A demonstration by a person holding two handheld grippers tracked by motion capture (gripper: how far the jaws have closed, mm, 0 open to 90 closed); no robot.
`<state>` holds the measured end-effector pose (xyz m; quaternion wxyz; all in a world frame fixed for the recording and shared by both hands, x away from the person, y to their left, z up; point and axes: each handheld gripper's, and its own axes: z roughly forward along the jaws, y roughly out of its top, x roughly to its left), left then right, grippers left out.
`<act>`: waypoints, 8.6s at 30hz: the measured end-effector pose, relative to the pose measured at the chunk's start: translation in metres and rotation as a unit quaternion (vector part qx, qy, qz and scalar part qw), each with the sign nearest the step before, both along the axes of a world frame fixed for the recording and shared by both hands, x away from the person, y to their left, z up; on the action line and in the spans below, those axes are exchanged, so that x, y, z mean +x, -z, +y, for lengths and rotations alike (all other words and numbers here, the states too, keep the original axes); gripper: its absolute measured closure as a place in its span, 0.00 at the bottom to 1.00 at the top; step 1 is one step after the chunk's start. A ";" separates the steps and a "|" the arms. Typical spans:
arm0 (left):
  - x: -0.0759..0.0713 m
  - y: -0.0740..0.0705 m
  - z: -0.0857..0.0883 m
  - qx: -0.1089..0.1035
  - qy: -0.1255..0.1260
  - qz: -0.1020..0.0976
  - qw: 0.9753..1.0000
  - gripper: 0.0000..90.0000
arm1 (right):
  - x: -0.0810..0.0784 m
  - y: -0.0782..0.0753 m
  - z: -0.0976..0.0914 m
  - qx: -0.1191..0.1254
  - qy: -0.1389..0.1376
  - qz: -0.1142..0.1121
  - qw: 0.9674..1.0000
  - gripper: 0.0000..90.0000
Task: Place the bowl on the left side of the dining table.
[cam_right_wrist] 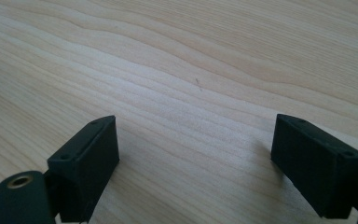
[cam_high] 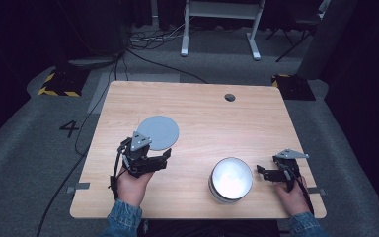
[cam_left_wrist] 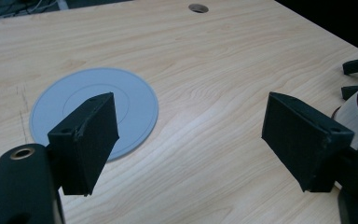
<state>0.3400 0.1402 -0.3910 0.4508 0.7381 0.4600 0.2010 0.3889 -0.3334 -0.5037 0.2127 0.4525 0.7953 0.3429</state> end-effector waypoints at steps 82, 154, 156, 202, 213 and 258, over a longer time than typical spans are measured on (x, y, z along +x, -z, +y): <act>0.006 0.014 -0.164 0.101 0.211 0.037 0.972 0.90 | 0.000 0.000 0.000 0.001 0.001 0.001 1.000 0.17; 0.024 -0.043 -0.061 0.054 0.043 -0.011 0.998 0.89 | 0.000 0.000 0.002 0.004 0.004 0.001 1.000 0.17; 0.027 -0.042 -0.054 0.041 0.024 -0.011 0.999 0.89 | 0.000 0.000 0.002 0.005 0.005 0.001 1.000 0.17; 0.128 -0.017 0.032 0.027 -0.106 0.057 0.992 0.89 | 0.000 0.000 0.002 0.004 0.004 0.000 1.000 0.17; 0.146 0.003 0.037 0.036 -0.124 0.089 0.988 0.89 | 0.000 0.000 0.002 0.004 0.004 0.000 1.000 0.17; 0.174 0.054 0.053 0.019 -0.144 0.168 0.975 0.89 | 0.000 0.000 0.002 0.004 0.007 -0.001 1.000 0.17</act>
